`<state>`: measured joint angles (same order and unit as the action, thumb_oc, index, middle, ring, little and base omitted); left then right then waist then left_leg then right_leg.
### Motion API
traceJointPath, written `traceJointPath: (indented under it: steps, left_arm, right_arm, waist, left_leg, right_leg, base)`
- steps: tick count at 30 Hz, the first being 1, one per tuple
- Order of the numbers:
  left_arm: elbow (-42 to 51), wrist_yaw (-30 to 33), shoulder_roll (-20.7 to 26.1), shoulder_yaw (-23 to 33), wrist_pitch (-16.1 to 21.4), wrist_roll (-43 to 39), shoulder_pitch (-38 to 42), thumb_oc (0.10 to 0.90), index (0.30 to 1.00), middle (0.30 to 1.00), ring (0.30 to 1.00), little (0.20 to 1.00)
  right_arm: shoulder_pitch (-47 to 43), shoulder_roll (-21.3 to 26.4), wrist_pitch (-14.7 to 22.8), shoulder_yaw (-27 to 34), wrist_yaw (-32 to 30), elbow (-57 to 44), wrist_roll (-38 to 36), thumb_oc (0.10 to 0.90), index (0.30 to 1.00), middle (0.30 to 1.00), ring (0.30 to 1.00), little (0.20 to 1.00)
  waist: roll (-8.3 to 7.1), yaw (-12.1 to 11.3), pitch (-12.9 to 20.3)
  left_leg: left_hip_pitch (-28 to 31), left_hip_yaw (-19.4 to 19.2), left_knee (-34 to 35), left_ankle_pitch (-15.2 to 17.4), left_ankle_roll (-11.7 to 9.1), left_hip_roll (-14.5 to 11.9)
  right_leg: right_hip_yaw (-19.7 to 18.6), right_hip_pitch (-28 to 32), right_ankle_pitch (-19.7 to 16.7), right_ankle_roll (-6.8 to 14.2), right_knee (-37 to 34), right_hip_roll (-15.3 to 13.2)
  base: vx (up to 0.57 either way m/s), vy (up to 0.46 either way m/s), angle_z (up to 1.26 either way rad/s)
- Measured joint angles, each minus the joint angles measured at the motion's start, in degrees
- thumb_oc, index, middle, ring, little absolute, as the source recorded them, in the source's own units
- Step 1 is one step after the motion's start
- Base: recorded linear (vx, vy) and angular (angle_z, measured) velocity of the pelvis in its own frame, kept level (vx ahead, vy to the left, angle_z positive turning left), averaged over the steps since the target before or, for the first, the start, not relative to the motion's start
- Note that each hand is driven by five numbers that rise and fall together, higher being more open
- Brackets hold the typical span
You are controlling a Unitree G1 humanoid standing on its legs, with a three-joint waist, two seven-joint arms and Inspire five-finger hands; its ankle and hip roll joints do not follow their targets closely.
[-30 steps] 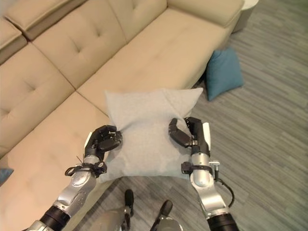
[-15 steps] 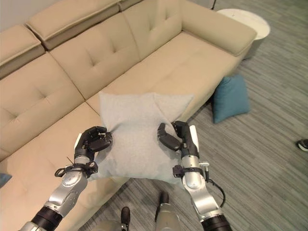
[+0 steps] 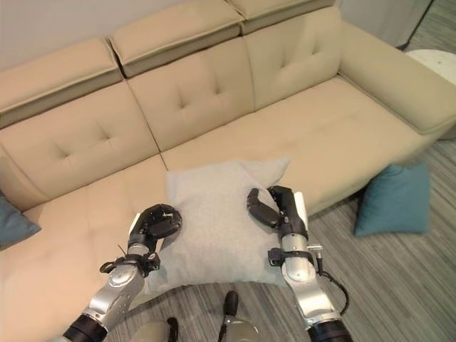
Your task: Pick up all the scattered cushions and arrange them neatly on the sofa.
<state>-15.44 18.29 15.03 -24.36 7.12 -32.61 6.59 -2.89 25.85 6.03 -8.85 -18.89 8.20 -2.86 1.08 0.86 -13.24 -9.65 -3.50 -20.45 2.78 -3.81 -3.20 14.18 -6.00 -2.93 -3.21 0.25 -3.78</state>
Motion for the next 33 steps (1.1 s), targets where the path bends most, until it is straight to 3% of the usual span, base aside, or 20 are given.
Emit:
traceJointPath:
  steps: [2, 3, 5, 6, 8, 10, 11, 12, 13, 14, 16, 18, 22, 24, 25, 26, 27, 29, 31, 33]
  left_arm:
    - [0.0, 0.0, 0.1, -0.2, 0.0, 0.0, 0.0, 0.4, 0.3, 0.3, 0.3, 0.3]
    - [0.0, 0.0, 0.1, -0.3, -0.1, 0.1, 0.0, 0.4, 0.3, 0.3, 0.3, 0.3]
    - [0.0, 0.0, 0.1, -0.3, -0.1, 0.1, 0.0, 0.4, 0.3, 0.3, 0.3, 0.3]
    - [0.0, 0.0, 0.2, -0.3, -0.2, 0.1, 0.0, 0.4, 0.3, 0.3, 0.3, 0.3]
    - [0.0, 0.0, 1.4, -0.3, -0.6, 0.1, -0.2, 0.4, 0.3, 0.3, 0.3, 0.3]
    - [0.0, 0.0, 1.7, -0.2, -1.1, 0.1, -1.2, 0.4, 0.3, 0.3, 0.3, 0.3]
    - [0.2, 0.0, 1.6, -0.1, -1.2, 0.1, -1.5, 0.4, 0.3, 0.3, 0.3, 0.3]
    - [0.4, 0.0, 1.7, -0.2, -1.3, 0.1, -1.5, 0.4, 0.3, 0.3, 0.3, 0.3]
    - [0.9, 0.0, 1.2, -0.1, -1.3, 0.1, -1.9, 0.4, 0.3, 0.3, 0.3, 0.3]
    - [1.0, 0.0, 1.9, 0.1, -1.3, 0.1, -1.7, 0.4, 0.3, 0.3, 0.3, 0.3]
    - [1.5, 0.0, 2.7, 0.3, -1.3, 0.1, -1.6, 0.4, 0.3, 0.3, 0.3, 0.3]
    - [2.1, 0.0, 3.5, 1.0, -1.3, 0.2, -1.3, 0.4, 0.3, 0.3, 0.3, 0.3]
    - [2.2, 0.0, 4.0, 2.3, -1.2, 0.9, -0.3, 0.4, 0.3, 0.3, 0.3, 0.3]
    - [2.2, 0.0, 4.0, 2.4, -1.2, 1.2, -0.2, 0.4, 0.3, 0.3, 0.3, 0.3]
    - [2.2, 0.0, 4.1, 2.4, -1.2, 1.2, -0.3, 0.4, 0.3, 0.3, 0.3, 0.3]
    - [2.7, 0.0, 4.6, 2.3, -1.2, 1.3, -0.7, 0.4, 0.3, 0.3, 0.3, 0.3]
    - [2.9, 0.0, 4.6, 2.6, -1.1, 1.3, -1.6, 0.4, 0.3, 0.3, 0.3, 0.3]
    - [2.9, 0.0, 3.6, 2.4, -1.2, 1.4, -2.2, 0.4, 0.3, 0.3, 0.3, 0.3]
    - [2.9, 0.0, 2.6, 1.9, -1.2, 1.9, -2.2, 0.4, 0.3, 0.3, 0.3, 0.3]
    - [3.2, -0.1, 1.9, 1.8, -1.2, 3.6, -2.1, 0.4, 0.3, 0.3, 0.3, 0.3]
  right_arm:
    - [0.2, -0.2, 0.0, 0.2, 0.0, 0.0, -0.1, 0.4, 0.3, 0.3, 0.3, 0.3]
    - [0.5, -0.8, 0.0, 0.3, -0.1, 0.0, -0.1, 0.4, 0.3, 0.3, 0.3, 0.3]
    - [0.7, -1.6, -0.1, 0.4, -0.1, 0.0, -0.2, 0.4, 0.3, 0.3, 0.3, 0.3]
    - [0.7, -1.9, -0.2, 0.4, -0.2, 0.0, -0.2, 0.4, 0.3, 0.3, 0.3, 0.3]
    - [0.7, -2.4, -0.5, 0.2, -0.2, 0.0, -0.2, 0.4, 0.3, 0.3, 0.3, 0.3]
    - [1.3, -2.4, -0.6, -0.7, -0.1, -0.1, -0.2, 0.4, 0.3, 0.3, 0.3, 0.3]
    - [1.8, -2.7, -0.6, -0.6, -0.2, -0.1, -0.2, 0.4, 0.3, 0.3, 0.3, 0.3]
    - [1.9, -2.9, -0.6, -0.7, -0.1, -0.2, -0.1, 0.4, 0.3, 0.3, 0.3, 0.3]
    - [2.2, -2.9, -0.6, -0.2, -0.1, -0.2, -0.1, 0.4, 0.3, 0.3, 0.3, 0.3]
    - [2.0, -2.9, -0.7, -0.4, 0.0, -0.3, -0.1, 0.4, 0.3, 0.3, 0.3, 0.3]
    - [2.0, -3.3, -0.7, -0.9, 0.0, -0.3, 0.1, 0.4, 0.3, 0.3, 0.3, 0.3]
    - [2.0, -3.6, -0.7, -1.5, 0.1, -0.6, 0.1, 0.4, 0.3, 0.3, 0.3, 0.3]
    - [1.5, -3.9, -0.7, -1.7, 0.7, -1.3, 0.2, 0.4, 0.3, 0.3, 0.3, 0.3]
    - [1.5, -3.9, -0.7, -1.5, 1.0, -1.4, 0.3, 0.4, 0.3, 0.3, 0.3, 0.3]
    - [2.1, -4.1, -0.7, -1.2, 1.0, -1.4, 0.4, 0.4, 0.3, 0.3, 0.3, 0.3]
    - [2.3, -4.3, -0.7, -1.3, 1.0, -1.4, 0.4, 0.4, 0.3, 0.3, 0.3, 0.3]
    - [1.5, -4.0, -0.7, -1.4, 1.2, -1.3, 0.7, 0.4, 0.3, 0.3, 0.3, 0.3]
    - [1.6, -3.8, -0.6, -0.9, 1.0, -1.3, 1.6, 0.4, 0.3, 0.3, 0.3, 0.3]
    - [1.7, -3.7, -0.6, 0.7, 1.0, -1.3, 2.2, 0.4, 0.3, 0.3, 0.3, 0.3]
    - [1.6, -3.6, -0.6, 1.4, 0.7, -1.3, 2.6, 0.4, 0.3, 0.3, 0.3, 0.3]
  waist:
    - [-0.91, 0.1, -0.5]
    - [-1.18, 0.4, -0.7]
    - [-1.41, 0.0, -0.7]
    - [-1.38, -0.1, -0.7]
    - [-1.18, -0.1, -0.7]
    - [0.71, 0.1, 0.4]
    - [1.38, 0.3, 0.6]
    - [1.28, 0.4, 0.5]
    - [1.7, 0.3, 0.6]
    - [1.87, 0.3, 0.6]
    - [2.4, 0.2, 0.4]
    - [2.89, 0.1, 0.2]
    - [3.09, -0.2, 0.0]
    - [2.86, 0.3, 0.0]
    - [1.92, 0.3, 0.3]
    - [0.46, -0.2, 0.4]
    - [0.66, -0.9, 0.4]
    - [1.64, 0.0, 0.9]
    - [1.48, 0.1, 1.0]
    - [1.57, 1.1, 1.0]
  left_leg:
    - [-1.0, -3.0, 5.6, -0.2, 0.4, 1.8]
    - [-2.5, -6.4, 7.8, -0.4, 0.3, 1.8]
    - [-4.7, -9.6, 11.5, -2.8, 0.7, 1.4]
    - [-5.5, -10.2, 12.3, -3.9, 0.3, 1.0]
    - [-4.7, -10.3, 14.8, -5.7, 2.1, 0.8]
    - [-0.1, -9.2, 19.7, -8.8, 2.4, 0.8]
    - [2.2, -8.9, 21.7, -10.5, 6.4, 1.9]
    - [3.2, -8.8, 22.4, -9.9, 7.1, 2.9]
    - [4.9, -9.3, 23.4, -10.1, 7.3, 3.5]
    - [5.5, -9.3, 23.3, -9.4, 8.2, 4.2]
    - [7.6, -8.5, 23.8, -8.9, 8.8, 5.0]
    - [9.0, -5.4, 23.8, -7.0, 9.7, 5.4]
    - [9.5, -2.5, 23.8, -6.9, 9.5, 5.5]
    - [9.9, 0.9, 23.6, -6.3, 8.4, 5.3]
    - [10.3, 2.2, 23.5, -5.8, 7.6, 5.7]
    - [11.0, 2.4, 23.8, -5.5, 7.0, 6.4]
    - [11.1, 2.3, 23.9, -5.2, 6.3, 5.8]
    - [10.9, 3.5, 25.0, -5.8, 4.8, 4.1]
    - [11.0, 4.0, 25.6, -6.3, 3.2, 2.2]
    - [10.3, 4.3, 25.6, -6.6, 2.5, 1.7]
  right_leg:
    - [1.1, 1.9, -0.4, -0.1, -2.1, 0.2]
    - [2.9, 3.5, -0.3, -0.3, -3.9, 0.7]
    - [3.4, 4.5, 0.1, 0.0, -5.0, 1.6]
    - [3.8, 5.0, -0.1, 0.1, -5.3, 2.0]
    - [3.6, 6.3, 0.7, 1.2, -5.5, 2.7]
    - [3.0, 8.5, 2.0, 2.7, -5.3, 3.9]
    - [2.6, 8.9, 3.2, 4.3, -3.7, 3.2]
    - [2.6, 8.7, 4.2, 5.5, -1.9, 2.3]
    - [2.7, 7.0, 8.1, 6.4, 4.4, 0.0]
    - [2.4, 4.9, 9.1, 7.7, 10.1, -1.5]
    - [2.5, -2.2, 12.8, 10.0, 27.3, -5.6]
    - [-0.4, -5.9, 14.0, 10.7, 31.7, -6.4]
    - [-4.8, -9.2, 12.2, 9.9, 21.2, -6.6]
    - [-10.4, -8.5, 7.0, 10.5, 13.3, -4.7]
    - [-12.2, -5.7, 3.0, 10.6, 10.0, -4.7]
    - [-11.5, -4.2, -0.6, 10.3, 7.9, -5.3]
    - [-11.0, -2.8, -0.3, 9.3, 5.9, -5.1]
    - [-7.9, 0.7, -2.6, 8.3, -0.2, -3.3]
    - [-5.6, 3.7, -4.3, 7.2, -5.3, -1.3]
    - [-4.4, 3.6, -4.4, 7.0, -5.6, -0.8]
  base:
    - [0.28, -0.033, 0.45]
    - [0.27, -0.011, 0.4]
    - [0.22, 0.049, 0.22]
    - [0.16, 0.066, 0.0]
    - [0.22, 0.108, -0.11]
    - [0.28, 0.202, -0.3]
    - [0.15, 0.141, -0.17]
    - [0.24, 0.292, -0.15]
    - [0.11, 0.19, -0.1]
    - [0.11, 0.19, -0.15]
    - [0.09, 0.047, 0.07]
    - [0.14, -0.032, 0.38]
    - [0.11, -0.091, 0.57]
    - [0.11, -0.142, 0.83]
    - [0.1, -0.144, 0.74]
    - [0.1, -0.154, 0.43]
    - [0.1, -0.134, 0.27]
    - [0.09, -0.118, 0.39]
    - [0.09, -0.175, 0.33]
    - [-0.01, -0.092, 0.24]
